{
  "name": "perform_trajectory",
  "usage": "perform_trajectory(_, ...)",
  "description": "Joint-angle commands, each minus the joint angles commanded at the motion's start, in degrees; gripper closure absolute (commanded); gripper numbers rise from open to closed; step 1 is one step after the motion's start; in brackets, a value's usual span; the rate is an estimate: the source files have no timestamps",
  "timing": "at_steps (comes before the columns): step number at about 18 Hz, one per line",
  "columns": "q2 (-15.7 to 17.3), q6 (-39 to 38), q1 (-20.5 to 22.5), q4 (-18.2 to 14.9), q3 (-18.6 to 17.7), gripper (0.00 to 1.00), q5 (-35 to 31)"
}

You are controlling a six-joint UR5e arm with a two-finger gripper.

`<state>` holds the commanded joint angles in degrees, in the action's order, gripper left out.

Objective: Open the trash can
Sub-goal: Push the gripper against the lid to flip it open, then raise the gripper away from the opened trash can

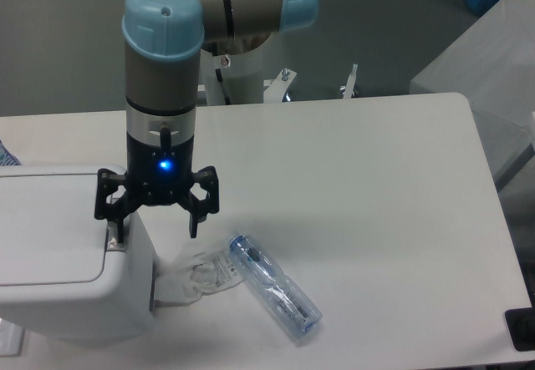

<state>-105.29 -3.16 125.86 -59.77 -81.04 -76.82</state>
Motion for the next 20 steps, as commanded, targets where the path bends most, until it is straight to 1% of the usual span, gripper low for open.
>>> perform_trajectory(16, -0.2, 0.3, 0.0, -0.1, -0.4, 0.0, 0.0)
perform_trajectory(20, 0.3, 0.5, 0.8, 0.0, 1.6, 0.0, 0.1)
